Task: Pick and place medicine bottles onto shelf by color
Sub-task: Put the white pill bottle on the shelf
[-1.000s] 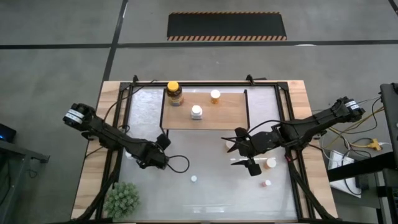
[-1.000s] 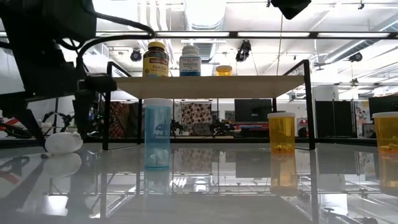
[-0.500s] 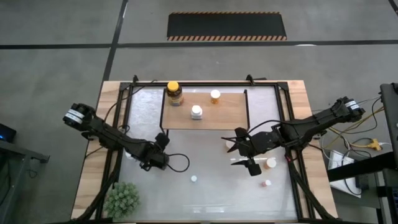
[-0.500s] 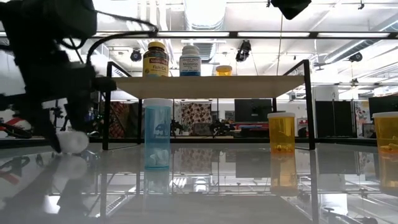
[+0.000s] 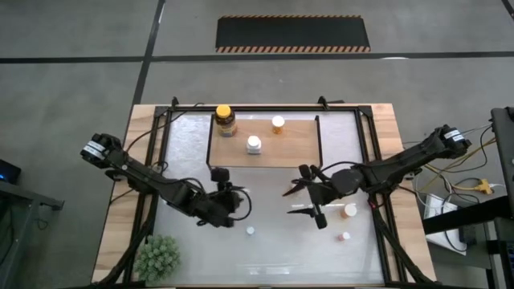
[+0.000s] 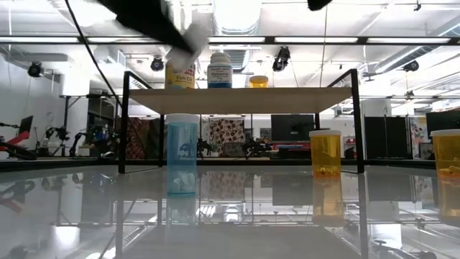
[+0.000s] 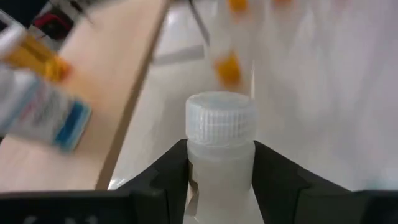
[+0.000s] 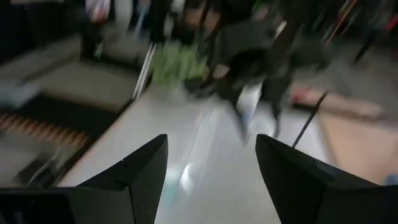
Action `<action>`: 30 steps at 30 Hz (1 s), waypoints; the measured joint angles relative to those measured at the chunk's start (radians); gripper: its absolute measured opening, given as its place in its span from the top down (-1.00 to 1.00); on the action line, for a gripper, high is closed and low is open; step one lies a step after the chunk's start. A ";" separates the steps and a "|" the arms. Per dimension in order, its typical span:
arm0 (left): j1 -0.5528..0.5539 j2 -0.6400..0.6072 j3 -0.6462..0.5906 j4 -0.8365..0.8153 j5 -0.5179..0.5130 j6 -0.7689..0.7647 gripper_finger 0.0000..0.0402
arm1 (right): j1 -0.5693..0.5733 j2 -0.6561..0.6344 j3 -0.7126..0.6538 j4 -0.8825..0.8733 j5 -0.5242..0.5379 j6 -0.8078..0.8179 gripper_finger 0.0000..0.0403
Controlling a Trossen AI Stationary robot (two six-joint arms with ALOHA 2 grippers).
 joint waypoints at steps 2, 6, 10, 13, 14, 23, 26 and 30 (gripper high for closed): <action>0.000 0.000 -0.008 0.145 -0.001 -0.003 0.36 | 0.000 0.001 -0.056 0.164 0.030 -0.038 -0.16; 0.000 0.000 -0.041 0.348 -0.001 0.004 0.35 | -0.001 0.033 -0.125 0.414 0.060 -0.067 -0.16; 0.003 0.000 -0.073 0.515 -0.035 0.042 0.35 | -0.001 0.085 -0.115 0.486 0.061 -0.073 -0.16; 0.005 0.000 -0.101 0.643 -0.045 0.113 0.35 | 0.000 0.135 -0.075 0.476 0.109 -0.078 -0.16; 0.005 0.000 -0.104 0.674 -0.045 0.130 0.35 | -0.001 0.151 -0.062 0.475 0.138 -0.087 -0.16; 0.009 0.000 -0.105 0.724 -0.045 0.181 0.35 | -0.003 0.252 0.030 0.480 0.225 -0.083 -0.16; 0.013 0.000 -0.105 0.737 -0.050 0.182 0.35 | -0.003 0.276 0.060 0.478 0.246 -0.068 -0.16; 0.014 0.000 -0.105 0.733 -0.045 0.207 0.35 | -0.007 0.303 0.093 0.473 0.311 -0.082 -0.16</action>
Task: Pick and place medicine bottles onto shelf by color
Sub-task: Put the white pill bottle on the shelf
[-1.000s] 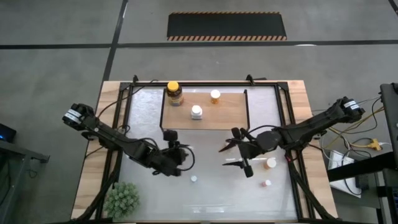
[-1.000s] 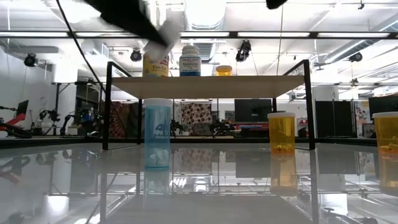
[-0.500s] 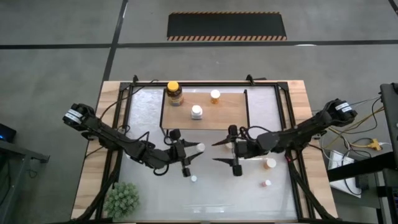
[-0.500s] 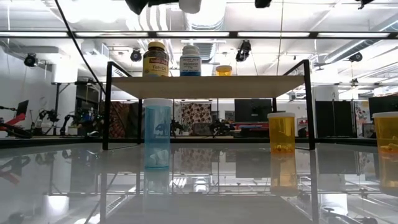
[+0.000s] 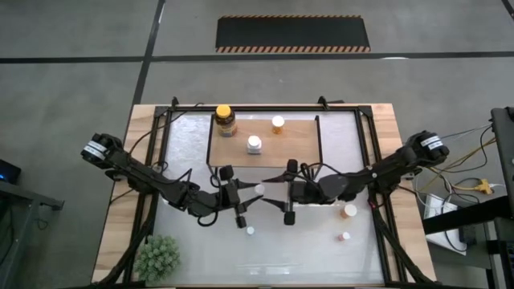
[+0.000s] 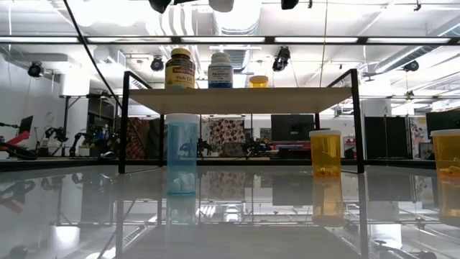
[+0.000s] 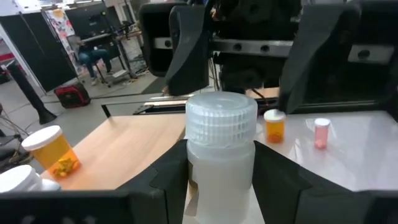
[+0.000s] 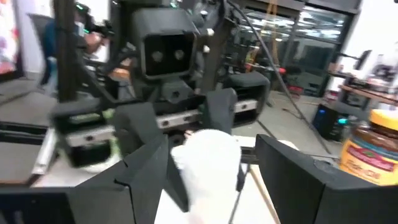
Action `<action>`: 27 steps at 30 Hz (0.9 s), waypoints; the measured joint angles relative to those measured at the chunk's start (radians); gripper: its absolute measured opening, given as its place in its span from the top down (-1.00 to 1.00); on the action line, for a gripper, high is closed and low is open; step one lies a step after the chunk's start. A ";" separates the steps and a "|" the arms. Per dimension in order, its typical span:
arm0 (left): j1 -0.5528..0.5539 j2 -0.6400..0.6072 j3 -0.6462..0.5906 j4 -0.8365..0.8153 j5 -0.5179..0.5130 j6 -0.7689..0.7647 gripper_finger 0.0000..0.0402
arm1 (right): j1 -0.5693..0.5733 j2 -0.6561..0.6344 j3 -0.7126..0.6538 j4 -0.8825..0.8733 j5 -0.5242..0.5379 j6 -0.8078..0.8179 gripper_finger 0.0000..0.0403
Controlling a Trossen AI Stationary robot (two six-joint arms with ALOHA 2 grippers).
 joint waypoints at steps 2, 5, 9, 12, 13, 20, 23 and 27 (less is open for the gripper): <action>0.000 0.000 0.000 0.001 0.000 0.000 0.35 | -0.002 0.014 0.015 -0.009 0.012 -0.008 -0.16; 0.001 0.000 0.000 0.007 0.000 0.004 0.35 | -0.005 0.027 0.039 -0.044 0.017 -0.008 -0.16; 0.001 0.000 0.000 0.013 0.000 0.006 0.35 | -0.005 0.048 0.058 -0.048 0.029 -0.009 -0.15; 0.001 0.000 0.000 0.017 0.000 0.006 0.35 | -0.005 0.052 0.060 -0.047 0.037 -0.009 -0.10; 0.001 0.000 0.000 0.017 0.001 0.006 0.35 | -0.005 0.052 0.060 -0.047 0.038 -0.009 -0.07; 0.002 0.000 0.000 0.017 0.002 0.013 0.34 | -0.005 0.050 0.060 -0.059 0.037 0.005 0.31; 0.002 0.000 0.000 0.017 0.002 0.017 0.34 | -0.005 0.049 0.060 -0.066 0.037 0.011 0.40; 0.002 0.001 0.000 0.017 0.002 0.013 0.34 | -0.005 0.050 0.060 -0.076 0.036 0.020 0.40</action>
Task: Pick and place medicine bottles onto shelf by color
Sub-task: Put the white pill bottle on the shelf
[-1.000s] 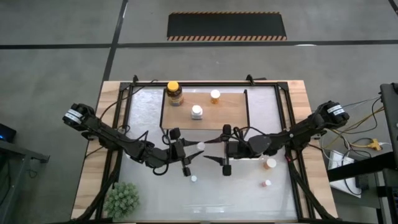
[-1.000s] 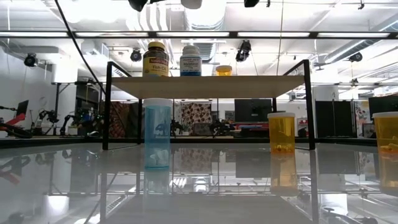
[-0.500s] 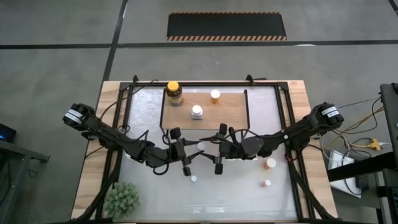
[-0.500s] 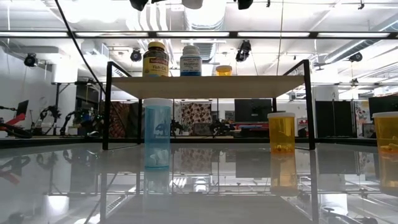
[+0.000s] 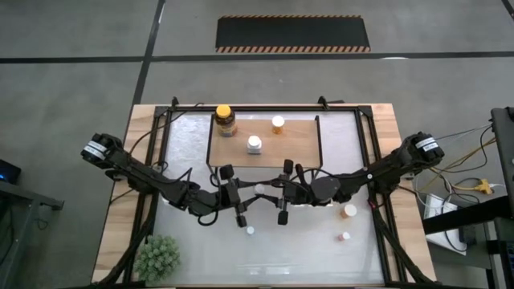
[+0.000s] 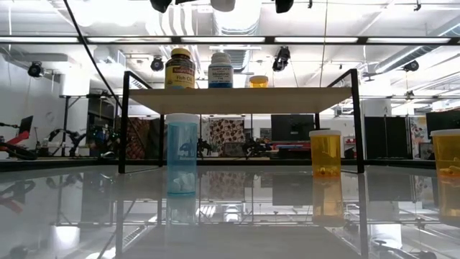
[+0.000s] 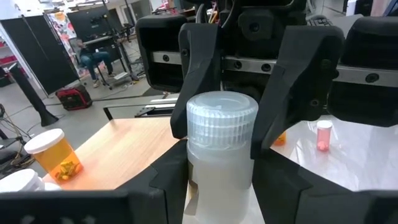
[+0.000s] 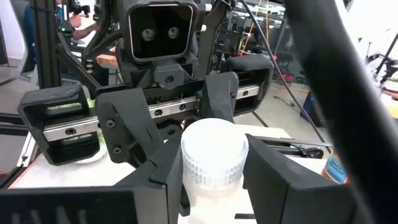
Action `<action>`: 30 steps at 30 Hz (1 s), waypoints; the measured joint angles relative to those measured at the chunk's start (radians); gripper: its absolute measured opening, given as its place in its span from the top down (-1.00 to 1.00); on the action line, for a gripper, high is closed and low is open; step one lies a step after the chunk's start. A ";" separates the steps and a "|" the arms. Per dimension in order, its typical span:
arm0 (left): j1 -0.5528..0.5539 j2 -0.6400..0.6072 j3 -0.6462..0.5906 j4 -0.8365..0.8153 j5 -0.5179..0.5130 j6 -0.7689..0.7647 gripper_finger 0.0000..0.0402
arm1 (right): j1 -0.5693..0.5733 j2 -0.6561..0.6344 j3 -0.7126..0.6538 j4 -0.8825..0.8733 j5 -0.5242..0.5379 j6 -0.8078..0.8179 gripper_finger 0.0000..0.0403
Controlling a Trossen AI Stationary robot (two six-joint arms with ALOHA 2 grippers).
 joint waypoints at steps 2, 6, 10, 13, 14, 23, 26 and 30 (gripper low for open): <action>0.000 0.000 0.000 0.000 0.000 0.005 0.31 | 0.000 -0.002 0.000 -0.008 0.000 0.005 0.40; 0.000 0.000 0.000 0.003 -0.002 0.038 0.14 | 0.000 -0.015 0.000 -0.040 -0.001 0.024 0.36; 0.000 0.000 0.000 0.006 -0.002 0.060 -0.08 | 0.000 -0.039 0.000 -0.100 -0.001 0.064 0.35; 0.000 -0.001 0.000 0.006 -0.002 0.108 -0.19 | 0.000 -0.071 0.000 -0.178 0.002 0.107 0.36; 0.000 -0.003 0.000 0.005 -0.002 0.125 -0.22 | -0.001 -0.086 0.000 -0.217 0.004 0.121 0.36; 0.000 -0.082 -0.001 -0.061 -0.010 0.142 -0.26 | -0.097 -0.258 0.039 -0.655 0.263 0.339 0.36; 0.000 -0.096 -0.001 -0.044 -0.010 0.142 -0.27 | -0.200 -0.285 0.014 -0.705 0.272 0.423 0.36; 0.000 -0.100 -0.001 -0.043 -0.010 0.141 -0.27 | -0.331 -0.279 -0.026 -0.716 0.273 0.471 0.36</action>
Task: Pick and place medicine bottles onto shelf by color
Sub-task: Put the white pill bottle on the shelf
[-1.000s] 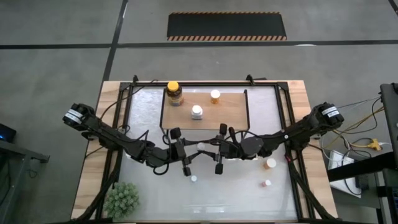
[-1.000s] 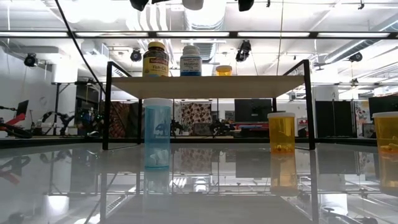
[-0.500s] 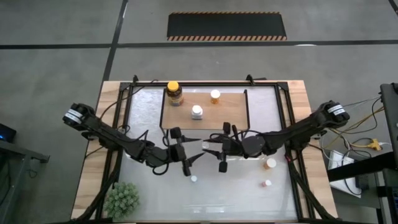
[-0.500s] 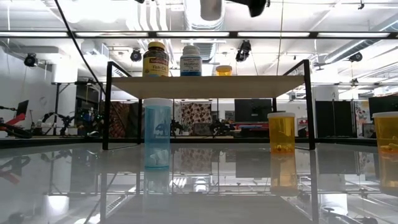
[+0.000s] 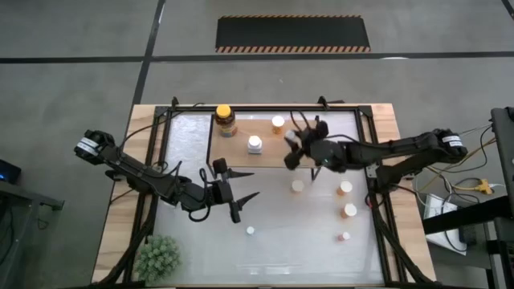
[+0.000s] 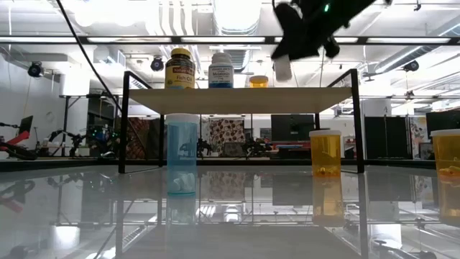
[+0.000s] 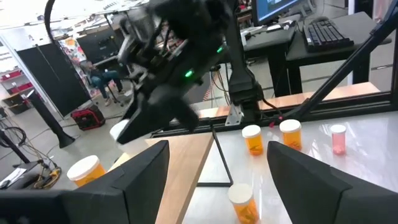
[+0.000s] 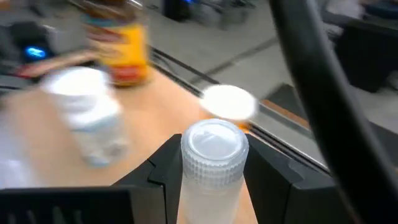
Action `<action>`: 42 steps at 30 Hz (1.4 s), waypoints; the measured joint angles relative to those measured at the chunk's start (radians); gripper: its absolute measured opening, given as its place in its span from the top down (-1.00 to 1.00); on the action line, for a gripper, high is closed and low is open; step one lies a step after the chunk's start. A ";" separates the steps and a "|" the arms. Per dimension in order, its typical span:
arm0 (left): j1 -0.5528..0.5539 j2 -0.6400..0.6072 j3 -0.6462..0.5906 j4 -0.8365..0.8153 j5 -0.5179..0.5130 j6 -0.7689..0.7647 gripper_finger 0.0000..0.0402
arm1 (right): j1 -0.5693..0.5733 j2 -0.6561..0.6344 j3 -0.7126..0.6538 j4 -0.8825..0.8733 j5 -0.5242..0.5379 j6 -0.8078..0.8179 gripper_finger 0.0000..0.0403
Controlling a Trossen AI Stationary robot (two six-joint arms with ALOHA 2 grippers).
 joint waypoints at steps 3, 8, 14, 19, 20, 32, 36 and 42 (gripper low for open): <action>0.000 0.000 0.000 0.001 0.000 0.000 -0.27 | -0.066 0.003 -0.012 0.004 0.011 0.016 0.36; 0.000 0.000 0.000 0.000 0.000 0.000 -0.27 | -0.124 0.003 -0.036 -0.002 0.017 0.044 0.36; 0.000 0.000 0.000 0.000 0.000 0.000 -0.27 | -0.132 0.003 -0.052 -0.018 0.017 0.060 0.36; 0.000 0.000 -0.001 0.000 0.000 0.000 -0.27 | -0.132 0.003 -0.052 -0.027 0.023 0.064 0.32; 0.000 0.000 -0.001 0.000 0.000 0.000 -0.27 | -0.132 0.003 -0.052 -0.039 0.028 0.071 0.31; 0.000 0.001 -0.001 0.000 0.000 0.000 -0.26 | -0.132 0.003 -0.055 -0.103 0.093 0.135 0.28; 0.000 0.001 -0.001 0.000 0.000 -0.001 -0.26 | -0.132 0.003 -0.071 -0.104 0.094 0.164 0.28; 0.000 0.001 -0.001 0.006 0.000 -0.001 -0.26 | -0.132 0.001 -0.087 -0.098 0.099 0.185 0.21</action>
